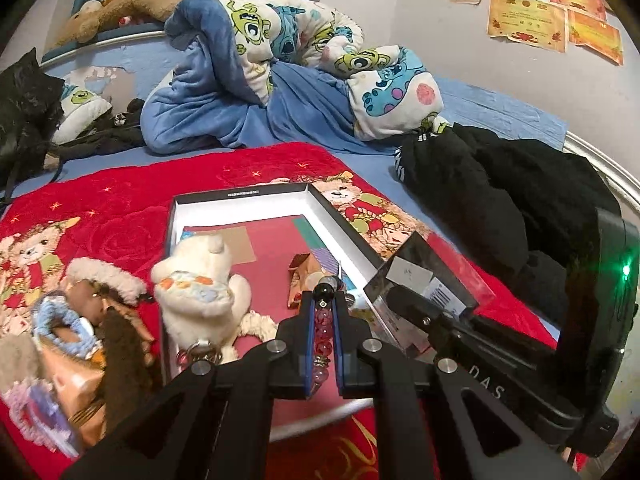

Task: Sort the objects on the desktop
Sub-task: 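Carry the bracelet and clear packet in both tools over the black box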

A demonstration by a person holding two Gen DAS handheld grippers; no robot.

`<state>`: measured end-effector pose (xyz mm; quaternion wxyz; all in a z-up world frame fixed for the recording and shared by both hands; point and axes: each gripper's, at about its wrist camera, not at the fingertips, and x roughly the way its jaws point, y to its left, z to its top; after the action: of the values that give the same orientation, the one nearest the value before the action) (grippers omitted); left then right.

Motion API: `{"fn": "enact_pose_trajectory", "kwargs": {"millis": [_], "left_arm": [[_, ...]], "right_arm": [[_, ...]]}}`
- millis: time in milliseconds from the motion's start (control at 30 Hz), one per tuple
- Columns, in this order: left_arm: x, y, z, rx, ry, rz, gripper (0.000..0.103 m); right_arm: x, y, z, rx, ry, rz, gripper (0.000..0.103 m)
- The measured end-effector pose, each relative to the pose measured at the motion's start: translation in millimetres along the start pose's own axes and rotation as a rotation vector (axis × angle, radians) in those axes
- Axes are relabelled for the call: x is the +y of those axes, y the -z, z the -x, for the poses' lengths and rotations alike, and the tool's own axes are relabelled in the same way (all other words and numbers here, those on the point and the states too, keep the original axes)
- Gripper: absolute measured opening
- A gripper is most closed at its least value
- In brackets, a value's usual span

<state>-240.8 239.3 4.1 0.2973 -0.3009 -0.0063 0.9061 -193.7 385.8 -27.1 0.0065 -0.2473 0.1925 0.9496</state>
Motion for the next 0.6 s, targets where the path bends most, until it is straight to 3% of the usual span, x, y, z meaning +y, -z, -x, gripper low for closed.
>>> {"fn": "enact_pose_trajectory", "kwargs": {"millis": [100, 233, 600], "left_arm": [[4.6, 3.7, -13.3, 0.008, 0.002, 0.012, 0.008], [5.5, 18.9, -25.7, 0.019, -0.073, -0.028, 0.008], [9.3, 30.7, -42.6, 0.066, -0.080, -0.027, 0.008]], "right_arm": [[4.0, 0.4, -5.8, -0.006, 0.007, 0.046, 0.009], [4.6, 8.7, -5.3, -0.036, 0.029, 0.073, 0.010], [23.1, 20.4, -13.6, -0.016, 0.056, 0.191, 0.010]]}}
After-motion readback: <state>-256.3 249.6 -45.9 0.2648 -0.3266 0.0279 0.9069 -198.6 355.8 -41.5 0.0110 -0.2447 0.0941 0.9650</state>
